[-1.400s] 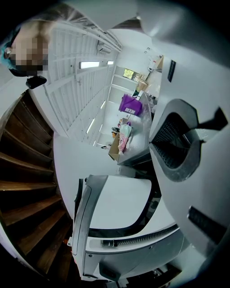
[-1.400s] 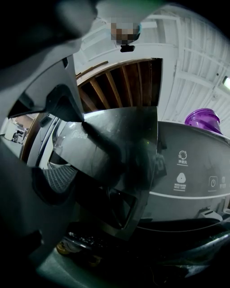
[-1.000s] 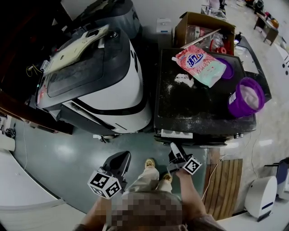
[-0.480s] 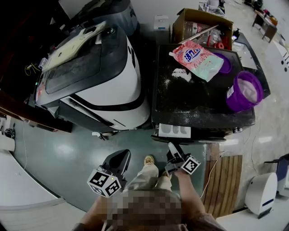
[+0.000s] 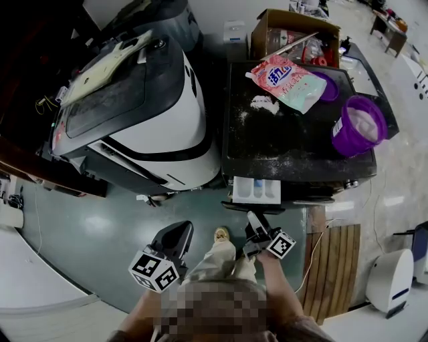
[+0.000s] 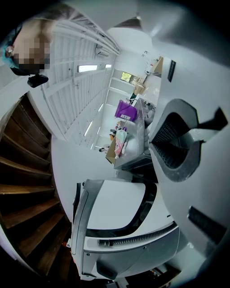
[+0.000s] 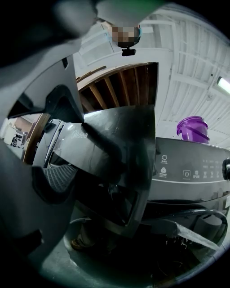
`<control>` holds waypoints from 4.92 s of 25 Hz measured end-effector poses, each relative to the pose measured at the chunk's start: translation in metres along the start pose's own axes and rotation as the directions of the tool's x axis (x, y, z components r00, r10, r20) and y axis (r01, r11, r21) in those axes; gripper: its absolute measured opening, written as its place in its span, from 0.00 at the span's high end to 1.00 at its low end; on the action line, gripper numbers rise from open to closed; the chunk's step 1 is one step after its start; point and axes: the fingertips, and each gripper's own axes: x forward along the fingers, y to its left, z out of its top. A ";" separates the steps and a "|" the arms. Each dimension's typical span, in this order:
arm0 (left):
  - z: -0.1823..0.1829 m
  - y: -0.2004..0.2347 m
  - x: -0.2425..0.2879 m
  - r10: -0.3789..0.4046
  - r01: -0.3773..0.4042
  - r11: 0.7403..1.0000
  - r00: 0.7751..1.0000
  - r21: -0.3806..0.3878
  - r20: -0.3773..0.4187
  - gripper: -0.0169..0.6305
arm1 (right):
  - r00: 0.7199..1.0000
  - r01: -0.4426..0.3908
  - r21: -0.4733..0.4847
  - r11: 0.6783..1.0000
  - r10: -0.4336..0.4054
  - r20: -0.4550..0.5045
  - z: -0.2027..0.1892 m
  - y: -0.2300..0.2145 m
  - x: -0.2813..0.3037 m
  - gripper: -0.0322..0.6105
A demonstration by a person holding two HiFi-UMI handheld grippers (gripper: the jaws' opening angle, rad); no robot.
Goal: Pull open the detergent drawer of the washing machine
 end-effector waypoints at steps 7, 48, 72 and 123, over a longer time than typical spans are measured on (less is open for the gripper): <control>-0.006 -0.008 -0.001 -0.016 0.016 1.000 1.000 0.003 -0.006 0.94 | 1.000 -0.005 0.000 1.000 0.005 0.001 -0.007 0.006 -0.011 0.52; -0.024 -0.025 0.013 -0.036 0.036 0.999 0.998 -0.005 -0.052 0.94 | 0.998 0.063 0.080 0.995 -0.062 -0.011 -0.037 -0.006 -0.060 0.55; 0.017 -0.061 0.072 -0.229 0.229 0.973 0.973 -0.007 -0.005 0.94 | 0.983 0.179 -0.043 0.983 -0.178 0.038 0.028 0.042 -0.117 0.57; 0.072 -0.013 0.050 -0.236 0.208 0.962 0.959 0.175 0.156 0.94 | 0.887 0.320 -0.816 0.481 -0.454 0.080 0.074 0.155 -0.004 0.94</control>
